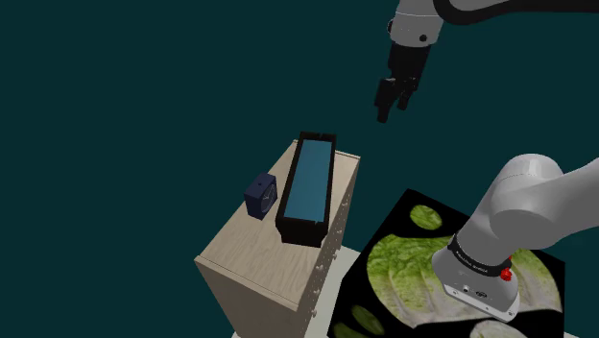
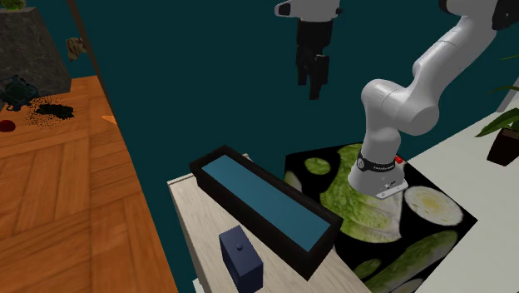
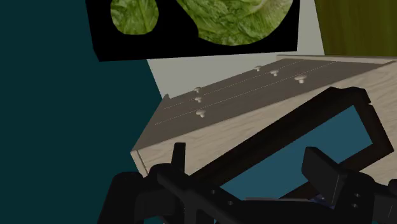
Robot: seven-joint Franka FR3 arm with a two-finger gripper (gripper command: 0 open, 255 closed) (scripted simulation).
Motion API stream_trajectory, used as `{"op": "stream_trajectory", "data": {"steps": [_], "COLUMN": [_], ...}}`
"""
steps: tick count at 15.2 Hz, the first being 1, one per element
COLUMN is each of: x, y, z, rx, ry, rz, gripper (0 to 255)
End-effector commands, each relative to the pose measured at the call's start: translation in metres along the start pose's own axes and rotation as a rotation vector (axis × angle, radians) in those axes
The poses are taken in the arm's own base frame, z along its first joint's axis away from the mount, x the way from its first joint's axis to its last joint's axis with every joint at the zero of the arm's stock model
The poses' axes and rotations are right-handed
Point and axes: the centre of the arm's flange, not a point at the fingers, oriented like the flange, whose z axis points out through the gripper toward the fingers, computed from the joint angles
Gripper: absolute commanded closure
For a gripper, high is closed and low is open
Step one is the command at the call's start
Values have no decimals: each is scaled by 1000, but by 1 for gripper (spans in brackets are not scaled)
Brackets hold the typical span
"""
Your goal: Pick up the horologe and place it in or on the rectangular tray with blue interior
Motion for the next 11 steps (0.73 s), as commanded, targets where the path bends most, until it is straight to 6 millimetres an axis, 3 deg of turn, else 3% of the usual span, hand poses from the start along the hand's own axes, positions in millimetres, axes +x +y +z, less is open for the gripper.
{"op": "stream_trajectory", "data": {"steps": [1,11], "x": [0,30], "y": [0,-112], "z": [0,62], "rx": [0,1], "ry": [0,9], "rz": [0,322], "gripper": [0,0]}}
